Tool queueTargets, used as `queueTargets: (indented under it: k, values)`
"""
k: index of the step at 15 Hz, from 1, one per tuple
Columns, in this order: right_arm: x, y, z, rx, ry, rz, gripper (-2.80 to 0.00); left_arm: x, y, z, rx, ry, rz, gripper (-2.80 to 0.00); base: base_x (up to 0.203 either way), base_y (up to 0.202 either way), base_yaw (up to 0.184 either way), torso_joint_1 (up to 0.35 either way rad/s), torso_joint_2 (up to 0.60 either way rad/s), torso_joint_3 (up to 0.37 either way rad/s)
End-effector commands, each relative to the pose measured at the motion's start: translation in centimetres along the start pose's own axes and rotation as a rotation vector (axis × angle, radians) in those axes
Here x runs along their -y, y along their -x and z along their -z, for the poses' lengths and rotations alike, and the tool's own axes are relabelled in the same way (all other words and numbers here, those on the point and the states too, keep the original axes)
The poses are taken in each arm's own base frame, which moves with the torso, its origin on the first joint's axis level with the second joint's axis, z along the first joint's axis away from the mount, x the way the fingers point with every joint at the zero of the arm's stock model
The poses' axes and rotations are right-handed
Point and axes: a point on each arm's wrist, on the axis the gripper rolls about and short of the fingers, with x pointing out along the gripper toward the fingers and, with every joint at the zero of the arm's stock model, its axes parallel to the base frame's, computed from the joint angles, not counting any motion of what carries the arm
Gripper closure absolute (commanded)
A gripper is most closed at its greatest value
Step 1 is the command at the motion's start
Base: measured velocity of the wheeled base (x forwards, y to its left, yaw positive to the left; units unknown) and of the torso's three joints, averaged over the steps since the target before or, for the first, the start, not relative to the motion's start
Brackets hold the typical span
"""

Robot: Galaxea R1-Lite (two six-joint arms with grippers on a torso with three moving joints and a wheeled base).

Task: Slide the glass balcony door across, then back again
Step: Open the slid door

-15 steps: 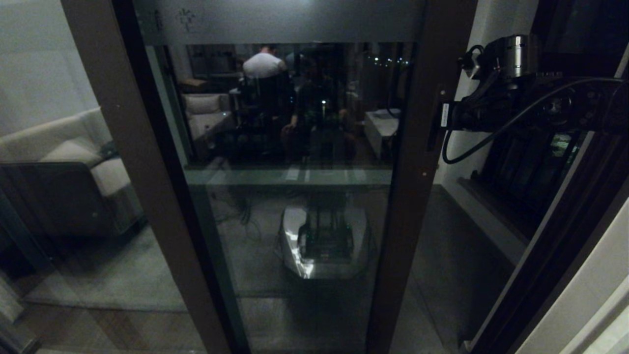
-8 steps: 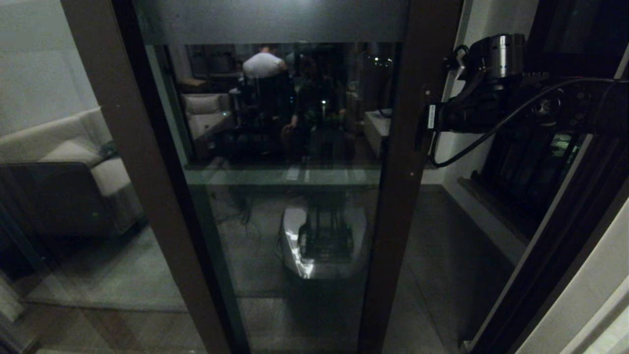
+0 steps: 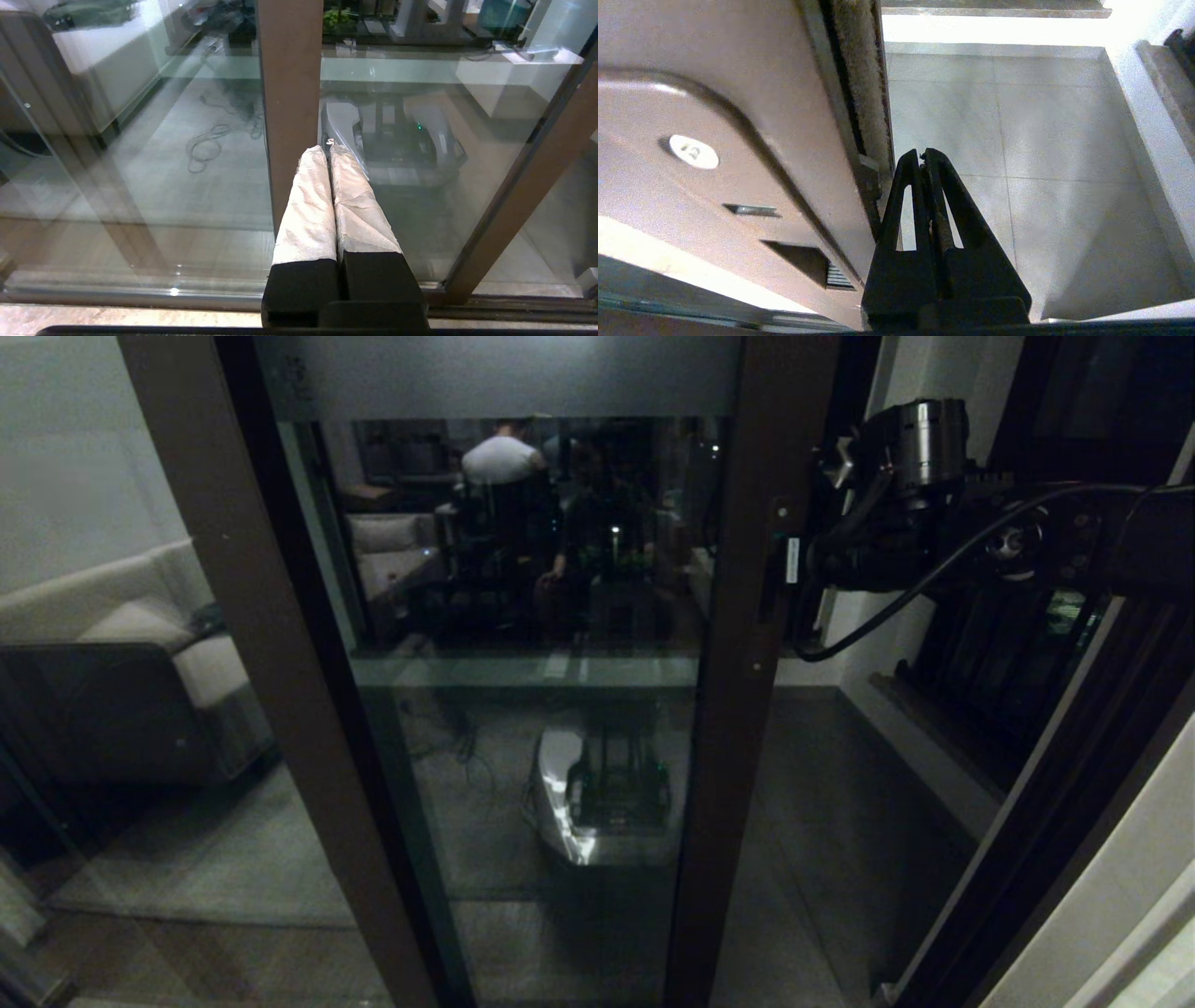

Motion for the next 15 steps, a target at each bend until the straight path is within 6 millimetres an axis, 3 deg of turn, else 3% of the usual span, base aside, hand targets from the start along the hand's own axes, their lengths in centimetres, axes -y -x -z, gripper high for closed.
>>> queueTargets:
  k: [1, 15]
  values:
    - [-0.8, -0.1, 0.2, -0.007, 0.006, -0.016, 0.0, 0.0, 0.0, 0.0, -0.001, 0.0, 0.0, 0.0, 0.0, 0.0, 0.0, 0.0, 0.0, 0.0]
    - [-6.0, -1.2, 1.7, 0.015, 0.035, -0.087, 0.0, 0.0, 0.0, 0.0, -0.001, 0.0, 0.0, 0.0, 0.0, 0.0, 0.0, 0.0, 0.0, 0.0]
